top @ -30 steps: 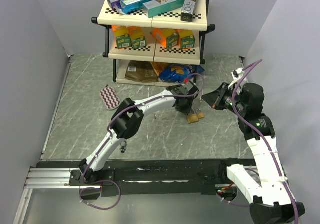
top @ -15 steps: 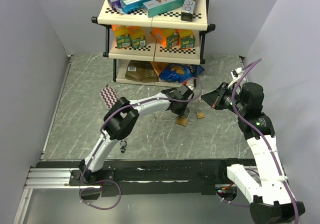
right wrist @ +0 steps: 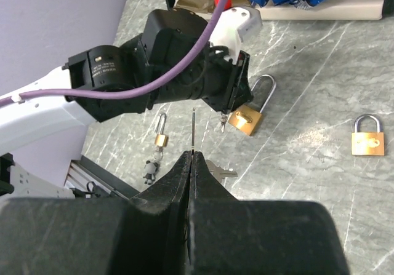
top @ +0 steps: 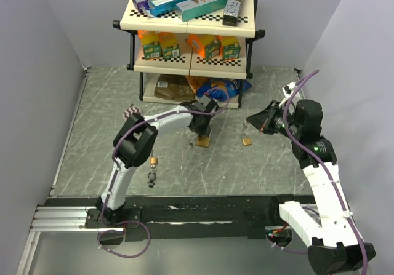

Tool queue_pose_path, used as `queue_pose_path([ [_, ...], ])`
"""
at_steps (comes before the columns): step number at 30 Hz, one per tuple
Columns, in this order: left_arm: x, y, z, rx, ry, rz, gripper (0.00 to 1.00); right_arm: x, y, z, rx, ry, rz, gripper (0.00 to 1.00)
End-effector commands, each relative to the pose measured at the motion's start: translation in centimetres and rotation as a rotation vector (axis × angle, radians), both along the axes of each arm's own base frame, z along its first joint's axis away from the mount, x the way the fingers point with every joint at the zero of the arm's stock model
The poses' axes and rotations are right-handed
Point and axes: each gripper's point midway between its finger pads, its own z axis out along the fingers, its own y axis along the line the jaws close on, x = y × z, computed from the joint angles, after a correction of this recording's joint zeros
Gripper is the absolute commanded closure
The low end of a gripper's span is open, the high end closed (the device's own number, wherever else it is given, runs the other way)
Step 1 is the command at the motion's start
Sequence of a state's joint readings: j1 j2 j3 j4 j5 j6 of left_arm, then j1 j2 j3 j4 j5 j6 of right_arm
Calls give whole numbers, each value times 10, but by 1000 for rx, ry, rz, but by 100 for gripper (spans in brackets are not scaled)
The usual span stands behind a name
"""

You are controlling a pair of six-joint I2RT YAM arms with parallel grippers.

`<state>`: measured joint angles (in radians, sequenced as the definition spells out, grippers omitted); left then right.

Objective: Unlock with the key

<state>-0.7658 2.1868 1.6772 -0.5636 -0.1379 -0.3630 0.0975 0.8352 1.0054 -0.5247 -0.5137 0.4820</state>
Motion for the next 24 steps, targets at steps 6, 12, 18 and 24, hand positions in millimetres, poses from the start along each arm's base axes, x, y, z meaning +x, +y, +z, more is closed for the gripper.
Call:
queue_pose_path([
  [6,-6,-3,45,-75,3,31,38,4,2,5,11,-14,6,100],
  [12,-13,-12,65,-158,14,79,25,4,3,2,18,-6,11,100],
  [18,-28,-20,66,-170,29,48,20,3,4,1,21,-3,14,100],
  [24,-41,-21,48,-151,93,11,19,2,4,2,19,-3,13,100],
])
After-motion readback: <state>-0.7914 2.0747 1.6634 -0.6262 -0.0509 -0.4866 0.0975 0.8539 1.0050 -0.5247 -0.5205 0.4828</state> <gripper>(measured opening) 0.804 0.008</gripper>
